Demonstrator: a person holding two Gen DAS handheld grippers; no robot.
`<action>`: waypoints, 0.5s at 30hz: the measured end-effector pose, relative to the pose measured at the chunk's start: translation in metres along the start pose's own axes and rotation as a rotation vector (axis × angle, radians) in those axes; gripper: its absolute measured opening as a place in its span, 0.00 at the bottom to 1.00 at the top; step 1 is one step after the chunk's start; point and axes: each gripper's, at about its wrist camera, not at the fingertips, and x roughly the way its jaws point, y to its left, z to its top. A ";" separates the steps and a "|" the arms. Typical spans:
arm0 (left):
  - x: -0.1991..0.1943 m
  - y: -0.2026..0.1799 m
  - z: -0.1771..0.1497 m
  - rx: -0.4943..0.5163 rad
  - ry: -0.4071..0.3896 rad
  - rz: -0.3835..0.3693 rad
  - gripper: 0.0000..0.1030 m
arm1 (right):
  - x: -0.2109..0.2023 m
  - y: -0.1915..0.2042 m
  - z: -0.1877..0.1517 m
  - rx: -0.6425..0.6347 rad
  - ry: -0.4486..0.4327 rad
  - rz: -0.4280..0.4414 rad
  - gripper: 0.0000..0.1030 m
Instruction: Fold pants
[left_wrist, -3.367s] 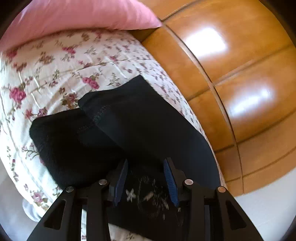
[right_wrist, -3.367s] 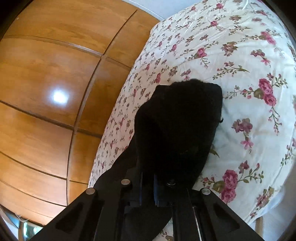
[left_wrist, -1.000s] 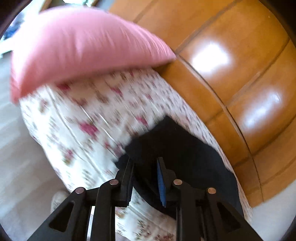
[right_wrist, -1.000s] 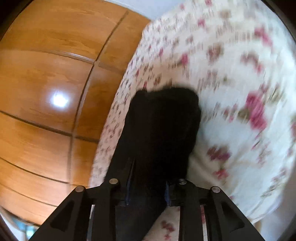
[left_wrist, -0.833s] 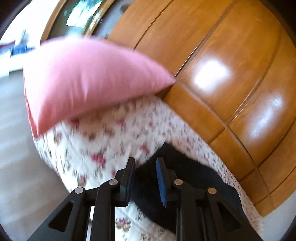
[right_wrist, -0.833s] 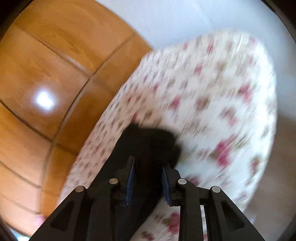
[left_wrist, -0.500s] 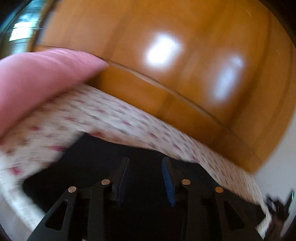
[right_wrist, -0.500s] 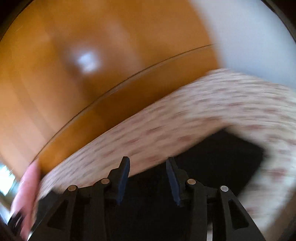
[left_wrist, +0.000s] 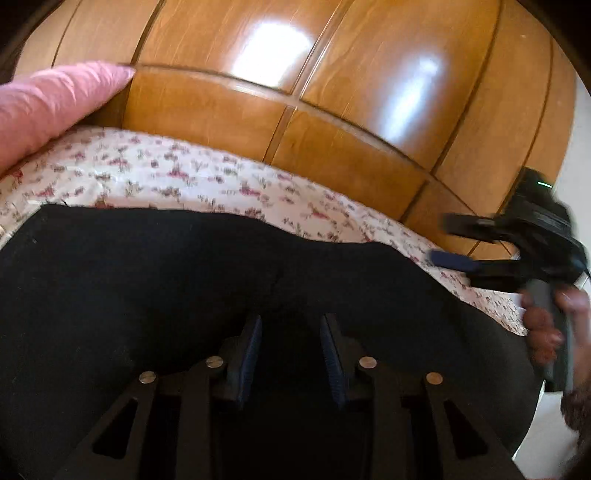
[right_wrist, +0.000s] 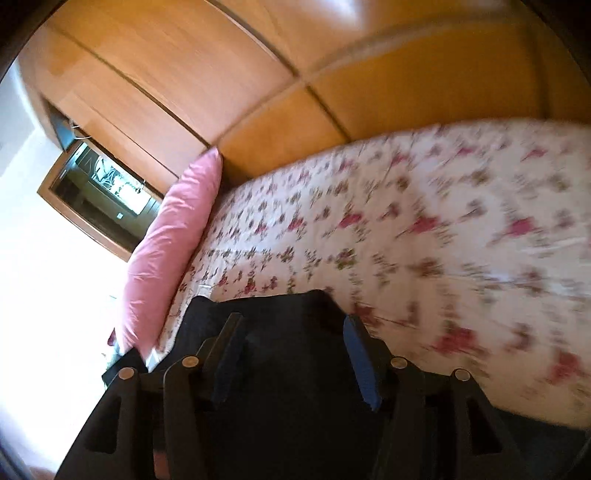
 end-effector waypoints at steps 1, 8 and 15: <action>0.001 0.001 0.000 -0.001 0.010 0.002 0.32 | 0.011 -0.007 0.006 0.021 0.028 -0.007 0.55; 0.000 0.010 0.003 -0.048 -0.018 -0.091 0.32 | 0.057 -0.006 0.012 0.053 0.210 0.210 0.53; -0.004 0.017 0.003 -0.083 -0.041 -0.162 0.32 | 0.084 -0.032 0.015 0.262 0.085 0.141 0.10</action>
